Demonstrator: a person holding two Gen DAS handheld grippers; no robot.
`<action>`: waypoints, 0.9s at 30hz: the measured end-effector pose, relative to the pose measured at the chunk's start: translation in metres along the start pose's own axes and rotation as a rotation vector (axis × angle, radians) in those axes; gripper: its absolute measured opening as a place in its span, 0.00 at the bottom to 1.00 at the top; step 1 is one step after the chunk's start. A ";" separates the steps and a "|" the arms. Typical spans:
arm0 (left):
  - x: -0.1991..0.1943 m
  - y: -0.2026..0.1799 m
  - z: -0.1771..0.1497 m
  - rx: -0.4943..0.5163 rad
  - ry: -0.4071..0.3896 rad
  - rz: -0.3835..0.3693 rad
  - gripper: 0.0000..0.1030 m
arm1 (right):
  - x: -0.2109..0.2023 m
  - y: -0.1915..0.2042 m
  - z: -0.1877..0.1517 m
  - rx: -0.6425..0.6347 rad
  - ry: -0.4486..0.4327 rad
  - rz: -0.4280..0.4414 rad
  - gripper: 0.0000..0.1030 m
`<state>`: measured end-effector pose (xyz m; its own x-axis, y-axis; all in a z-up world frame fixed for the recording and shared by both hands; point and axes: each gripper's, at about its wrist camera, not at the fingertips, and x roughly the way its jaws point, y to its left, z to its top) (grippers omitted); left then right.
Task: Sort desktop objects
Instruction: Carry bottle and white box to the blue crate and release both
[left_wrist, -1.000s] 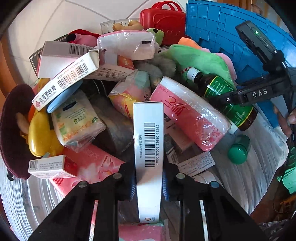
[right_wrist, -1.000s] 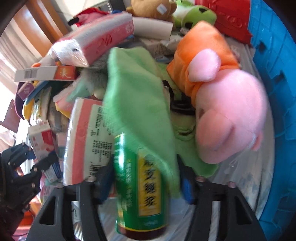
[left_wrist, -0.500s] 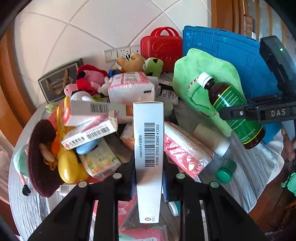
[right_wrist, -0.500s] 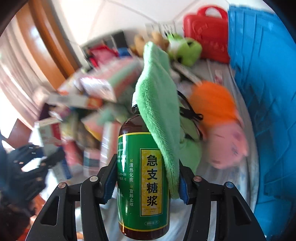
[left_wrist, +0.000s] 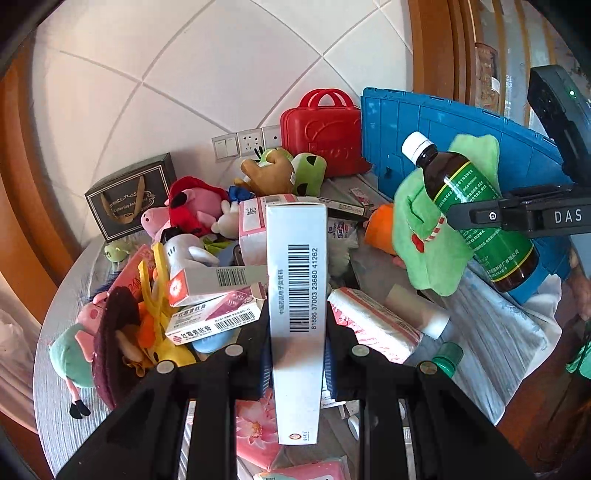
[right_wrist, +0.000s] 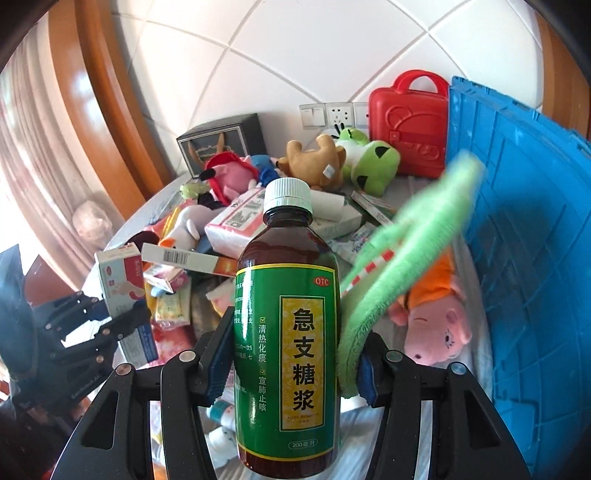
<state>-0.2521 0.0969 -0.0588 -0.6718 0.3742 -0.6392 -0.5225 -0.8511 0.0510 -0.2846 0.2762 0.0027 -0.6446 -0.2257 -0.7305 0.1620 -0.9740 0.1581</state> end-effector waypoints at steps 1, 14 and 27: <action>-0.003 0.001 0.003 0.000 -0.007 -0.004 0.22 | -0.002 0.001 0.002 -0.003 -0.006 -0.004 0.53; -0.044 -0.012 0.058 0.048 -0.144 -0.081 0.22 | -0.082 0.022 0.032 -0.044 -0.154 -0.071 0.53; -0.079 -0.087 0.149 0.149 -0.304 -0.204 0.22 | -0.234 0.018 0.067 -0.080 -0.394 -0.193 0.53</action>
<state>-0.2317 0.1966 0.1020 -0.6595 0.6409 -0.3928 -0.7168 -0.6936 0.0716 -0.1811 0.3106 0.2211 -0.9017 -0.0436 -0.4301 0.0575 -0.9982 -0.0194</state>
